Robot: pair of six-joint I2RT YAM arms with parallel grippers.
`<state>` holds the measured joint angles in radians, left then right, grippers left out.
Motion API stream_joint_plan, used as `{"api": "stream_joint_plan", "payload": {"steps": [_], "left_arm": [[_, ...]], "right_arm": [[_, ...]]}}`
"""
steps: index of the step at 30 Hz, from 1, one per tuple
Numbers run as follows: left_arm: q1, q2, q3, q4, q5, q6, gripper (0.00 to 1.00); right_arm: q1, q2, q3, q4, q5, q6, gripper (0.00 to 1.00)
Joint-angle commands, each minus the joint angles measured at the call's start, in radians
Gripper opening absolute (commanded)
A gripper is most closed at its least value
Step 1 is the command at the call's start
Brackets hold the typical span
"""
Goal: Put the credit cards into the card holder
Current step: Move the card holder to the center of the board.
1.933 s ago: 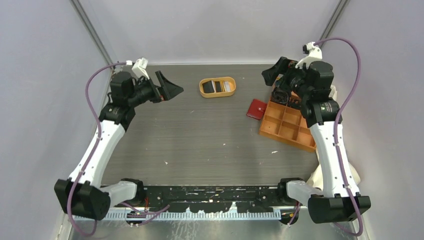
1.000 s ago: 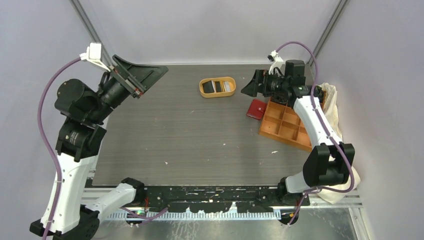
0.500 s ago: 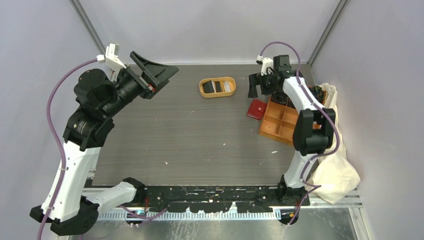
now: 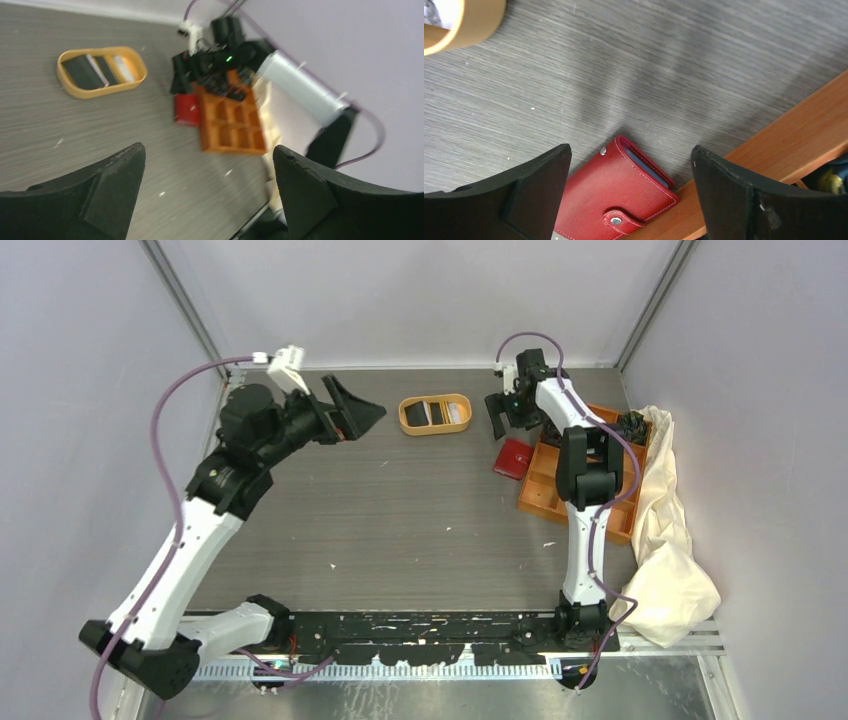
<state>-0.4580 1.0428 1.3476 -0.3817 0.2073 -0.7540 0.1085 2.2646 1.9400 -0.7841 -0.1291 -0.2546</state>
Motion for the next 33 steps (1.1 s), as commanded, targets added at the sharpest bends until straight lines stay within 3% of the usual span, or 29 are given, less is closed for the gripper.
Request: {"api": "stream_joint_plan", "payload": {"steps": [1,8,14,21,24,28,31,33], "left_arm": [[0.034,0.051,-0.078,0.155,0.121,0.322,0.95],[0.039,0.076,-0.155,0.122,-0.045,0.527,0.95],[0.039,0.099,-0.17,0.143,0.0,0.521,0.95],[0.045,0.107,-0.179,0.157,0.022,0.502,0.95],[0.056,0.102,-0.183,0.166,0.035,0.487,0.94],[0.069,0.1,-0.187,0.175,0.047,0.473,0.94],[0.076,0.096,-0.194,0.179,0.042,0.473,0.94],[0.077,0.095,-0.199,0.182,0.032,0.476,0.94]], "right_arm": [[-0.002,-0.008,0.039,-0.033,0.005,0.002,0.93],[-0.006,-0.034,-0.014,-0.107,-0.123,-0.026,0.77],[-0.007,-0.069,-0.104,-0.125,-0.122,-0.054,0.67],[0.038,-0.188,-0.3,-0.074,-0.247,-0.018,0.28],[0.104,-0.265,-0.422,-0.015,-0.293,0.046,0.22],[0.257,-0.345,-0.548,0.059,-0.369,0.102,0.24],[0.378,-0.371,-0.539,0.05,-0.426,0.071,0.53],[0.414,-0.378,-0.509,0.005,-0.475,0.032,0.67]]}}
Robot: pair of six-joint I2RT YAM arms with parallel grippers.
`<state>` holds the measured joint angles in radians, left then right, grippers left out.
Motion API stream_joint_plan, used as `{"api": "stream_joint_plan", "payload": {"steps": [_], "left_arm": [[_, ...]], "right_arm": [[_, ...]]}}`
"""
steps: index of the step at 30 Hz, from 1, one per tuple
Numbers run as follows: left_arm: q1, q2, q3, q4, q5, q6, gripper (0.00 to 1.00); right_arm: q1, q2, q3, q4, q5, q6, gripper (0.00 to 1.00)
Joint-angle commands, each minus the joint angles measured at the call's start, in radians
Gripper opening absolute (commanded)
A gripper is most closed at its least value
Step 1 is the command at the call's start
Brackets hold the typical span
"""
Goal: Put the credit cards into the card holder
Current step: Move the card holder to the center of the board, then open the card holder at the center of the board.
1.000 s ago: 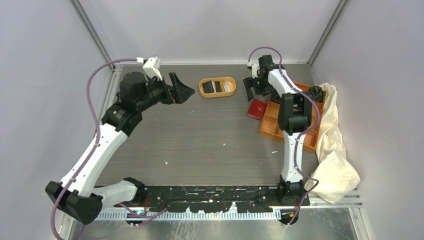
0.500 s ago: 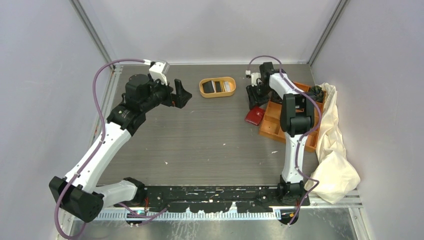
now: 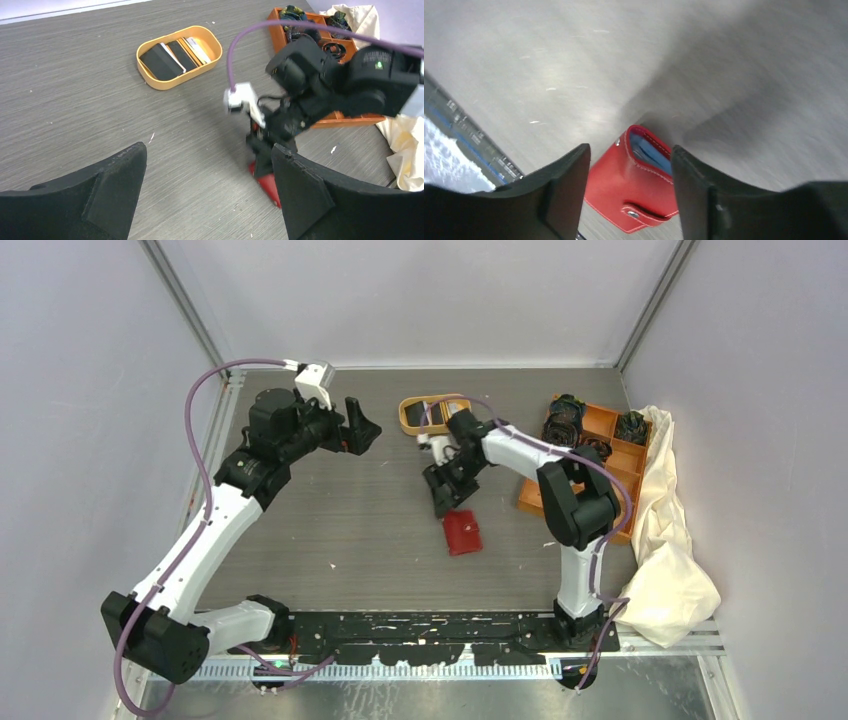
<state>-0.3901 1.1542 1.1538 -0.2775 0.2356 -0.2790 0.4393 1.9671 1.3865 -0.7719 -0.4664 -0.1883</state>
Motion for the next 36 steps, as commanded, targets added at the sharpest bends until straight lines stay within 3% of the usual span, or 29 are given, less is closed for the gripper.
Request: {"api": "stream_joint_plan", "payload": {"steps": [1,8,9,10,11,14,17,19,27,36], "left_arm": [[0.01,-0.015,-0.006,0.079,-0.001,0.004,0.94],[0.01,-0.009,-0.008,0.08,-0.003,0.005,0.93],[0.011,-0.011,-0.009,0.08,-0.003,0.004,0.93],[0.011,-0.01,-0.009,0.08,-0.004,0.004,0.93],[0.012,-0.01,-0.009,0.08,-0.004,0.003,0.93],[0.012,-0.008,-0.012,0.085,0.0,0.001,0.92],[0.011,-0.005,-0.012,0.086,0.006,0.0,0.92],[0.013,-0.005,-0.012,0.084,0.008,-0.001,0.92],[0.012,0.002,-0.012,0.09,0.023,-0.01,0.91],[0.012,-0.003,-0.011,0.087,0.025,-0.011,0.91]], "right_arm": [[0.094,-0.088,0.061,-0.034,-0.158,-0.069,0.73],[0.076,-0.285,-0.013,-0.134,-0.252,-0.395,0.8],[0.073,-0.326,-0.054,-0.139,-0.28,-0.47,0.84],[0.069,-0.362,-0.101,-0.137,-0.3,-0.546,0.96],[0.063,-0.39,-0.159,-0.132,-0.323,-0.64,0.99],[0.022,-0.422,-0.288,-0.211,-0.374,-1.033,1.0],[-0.009,-0.427,-0.339,-0.227,-0.357,-1.206,0.99],[-0.01,-0.436,-0.361,-0.173,-0.321,-1.217,0.97],[0.059,-0.409,-0.394,0.046,-0.207,-1.131,0.66],[0.136,-0.317,-0.363,0.038,-0.114,-1.132,0.54]]}}
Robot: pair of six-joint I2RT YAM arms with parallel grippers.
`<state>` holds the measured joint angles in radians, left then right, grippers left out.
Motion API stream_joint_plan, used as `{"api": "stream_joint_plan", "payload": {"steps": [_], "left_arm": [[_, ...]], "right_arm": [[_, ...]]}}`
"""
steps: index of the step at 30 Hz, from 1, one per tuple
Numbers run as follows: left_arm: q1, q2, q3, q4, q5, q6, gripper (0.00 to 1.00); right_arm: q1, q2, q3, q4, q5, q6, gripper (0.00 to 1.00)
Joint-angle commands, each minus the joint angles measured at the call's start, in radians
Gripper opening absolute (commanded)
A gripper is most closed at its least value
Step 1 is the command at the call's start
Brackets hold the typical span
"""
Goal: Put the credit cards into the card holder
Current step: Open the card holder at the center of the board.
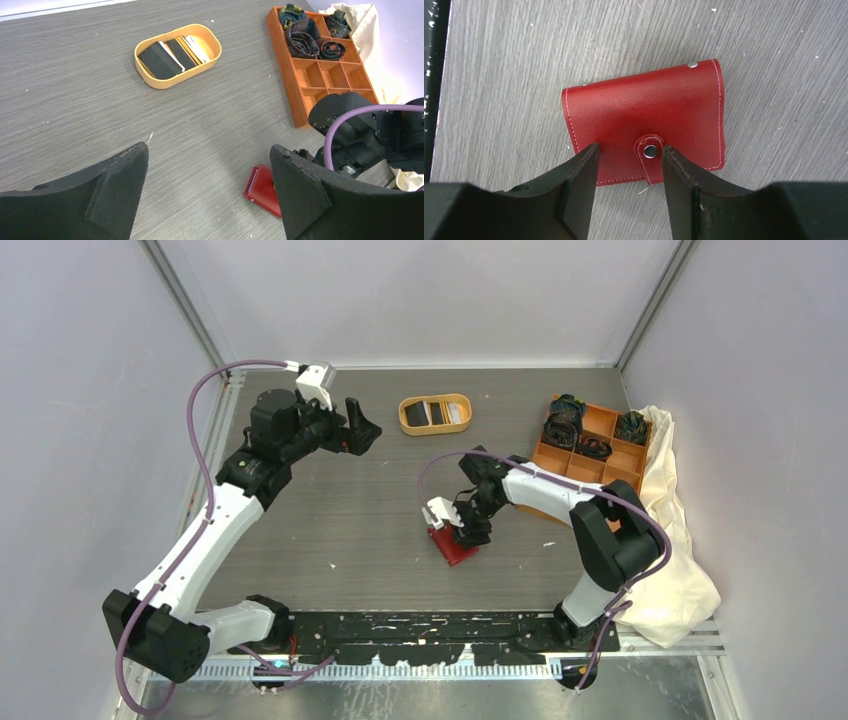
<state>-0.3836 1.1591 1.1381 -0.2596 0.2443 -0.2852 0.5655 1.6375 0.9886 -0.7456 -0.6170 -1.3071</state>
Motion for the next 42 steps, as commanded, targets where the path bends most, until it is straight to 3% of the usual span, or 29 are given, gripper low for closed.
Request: {"api": "stream_joint_plan", "payload": {"steps": [1,7,18,30,42], "left_arm": [[0.006,-0.01,0.005,0.069,0.017,-0.005,0.91],[0.004,-0.011,0.005,0.071,0.024,-0.008,0.9],[0.005,-0.007,0.005,0.072,0.031,-0.011,0.9],[0.007,-0.002,0.005,0.073,0.039,-0.014,0.9],[0.006,-0.004,0.005,0.073,0.042,-0.014,0.89]], "right_arm": [[0.012,0.017,0.035,0.009,0.043,-0.017,0.53],[0.027,0.056,0.048,0.007,0.092,-0.007,0.45],[0.031,0.014,0.074,0.002,0.034,0.052,0.47],[0.033,0.065,0.087,-0.014,0.105,0.063,0.5],[0.056,0.106,0.089,-0.059,0.16,0.012,0.32]]}}
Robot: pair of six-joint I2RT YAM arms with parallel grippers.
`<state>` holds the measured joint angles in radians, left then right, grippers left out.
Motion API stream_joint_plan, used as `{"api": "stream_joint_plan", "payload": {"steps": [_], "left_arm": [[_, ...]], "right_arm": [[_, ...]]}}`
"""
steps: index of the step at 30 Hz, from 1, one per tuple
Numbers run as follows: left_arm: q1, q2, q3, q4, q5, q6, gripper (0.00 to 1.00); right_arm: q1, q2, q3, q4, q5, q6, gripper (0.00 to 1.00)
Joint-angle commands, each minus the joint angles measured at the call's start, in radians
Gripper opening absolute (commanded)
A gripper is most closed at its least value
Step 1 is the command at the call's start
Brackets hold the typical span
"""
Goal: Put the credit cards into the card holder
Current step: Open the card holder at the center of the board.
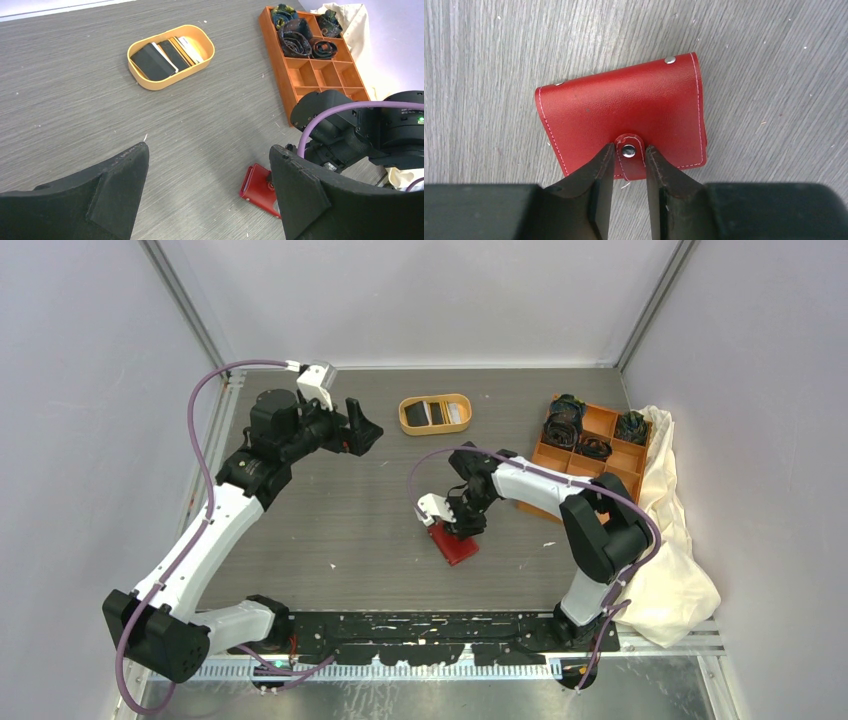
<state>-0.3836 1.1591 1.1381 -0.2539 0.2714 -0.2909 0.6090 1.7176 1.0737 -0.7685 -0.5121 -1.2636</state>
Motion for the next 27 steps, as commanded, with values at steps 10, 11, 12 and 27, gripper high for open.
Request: {"api": "stream_joint_plan", "payload": {"steps": [10,11,12,27], "left_arm": [[0.005,0.0,0.005,0.069,0.021,-0.011,0.89],[0.005,0.002,0.005,0.068,0.023,-0.012,0.89],[0.005,0.001,0.005,0.069,0.024,-0.013,0.89],[0.006,0.012,0.005,0.07,0.031,-0.017,0.89]], "right_arm": [[0.016,0.007,-0.018,-0.005,0.08,-0.043,0.02],[0.016,0.001,-0.022,0.004,0.078,-0.039,0.01],[0.017,-0.005,-0.026,0.013,0.074,-0.035,0.01],[-0.069,-0.05,0.001,-0.025,-0.098,0.009,0.08]]}}
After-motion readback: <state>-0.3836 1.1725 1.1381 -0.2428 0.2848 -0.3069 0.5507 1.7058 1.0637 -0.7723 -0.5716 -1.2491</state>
